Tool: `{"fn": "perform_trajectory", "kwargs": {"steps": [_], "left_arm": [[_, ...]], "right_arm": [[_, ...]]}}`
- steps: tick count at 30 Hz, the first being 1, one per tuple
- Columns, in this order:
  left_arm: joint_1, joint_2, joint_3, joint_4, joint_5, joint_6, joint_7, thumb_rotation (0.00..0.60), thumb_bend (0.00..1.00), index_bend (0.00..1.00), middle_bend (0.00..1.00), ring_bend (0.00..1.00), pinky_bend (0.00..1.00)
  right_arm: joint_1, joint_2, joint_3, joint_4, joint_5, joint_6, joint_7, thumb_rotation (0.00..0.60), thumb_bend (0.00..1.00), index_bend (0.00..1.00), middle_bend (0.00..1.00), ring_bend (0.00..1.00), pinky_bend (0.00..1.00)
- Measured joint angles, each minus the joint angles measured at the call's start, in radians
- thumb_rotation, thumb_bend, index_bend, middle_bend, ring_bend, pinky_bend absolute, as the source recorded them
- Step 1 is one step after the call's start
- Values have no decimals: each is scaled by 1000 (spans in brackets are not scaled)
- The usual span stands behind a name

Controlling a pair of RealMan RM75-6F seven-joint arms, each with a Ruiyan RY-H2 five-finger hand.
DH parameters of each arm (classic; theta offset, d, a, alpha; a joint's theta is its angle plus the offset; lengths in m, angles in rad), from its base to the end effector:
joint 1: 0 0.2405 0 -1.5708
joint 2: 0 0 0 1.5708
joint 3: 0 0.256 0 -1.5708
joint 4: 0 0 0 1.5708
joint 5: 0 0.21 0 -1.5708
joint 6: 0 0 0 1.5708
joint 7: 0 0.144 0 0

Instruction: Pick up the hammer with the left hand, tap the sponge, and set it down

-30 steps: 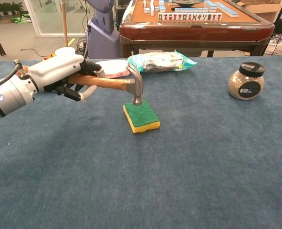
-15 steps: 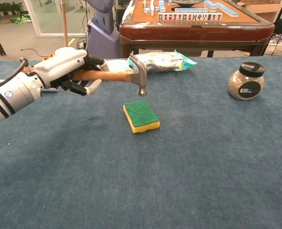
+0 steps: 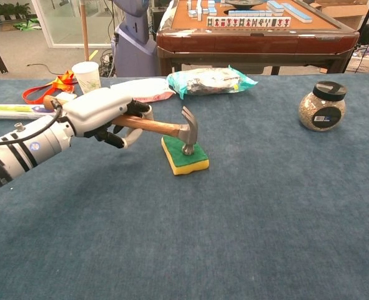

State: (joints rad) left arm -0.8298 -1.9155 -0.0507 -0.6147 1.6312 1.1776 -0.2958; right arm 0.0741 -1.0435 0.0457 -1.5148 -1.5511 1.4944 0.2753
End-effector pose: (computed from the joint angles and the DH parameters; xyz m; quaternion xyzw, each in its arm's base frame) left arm -0.1587 0.3819 -0.0612 -0.7718 -0.2347 -0.4717 0.3560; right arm -0.3296 -0.1784 0.1923 0.5824 -0.4093 0.4257 0.5586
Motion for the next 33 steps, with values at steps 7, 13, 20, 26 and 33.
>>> {"fn": "perform_trajectory", "kwargs": {"steps": [7,13,20,26,33], "left_arm": [[-1,0,-30,-20,-17,65,-67,600,682,793,857,694,864],[2,33,-50,-91,-32,98,-92,600,682,793,857,694,864],[1,22,-18,-64,-16,76,-46,600,683,793,857,694,864],[-4,-17,19,23,2,38,-14,600,682,793,858,694,864],[3,-31,11,31,-9,57,-85,600,682,795,859,695,864]], "right_arm": [[0,0,0,2,-2,1,2,600,322,457,451,393,259],[0,-1,-2,0,-5,1,-2,600,323,457,451,393,259],[1,0,-1,-1,-3,-3,-3,600,322,457,451,393,259],[2,0,-1,0,-1,-5,0,600,323,457,451,393,259],[0,0,0,2,0,-1,2,600,323,457,451,393,259]]}}
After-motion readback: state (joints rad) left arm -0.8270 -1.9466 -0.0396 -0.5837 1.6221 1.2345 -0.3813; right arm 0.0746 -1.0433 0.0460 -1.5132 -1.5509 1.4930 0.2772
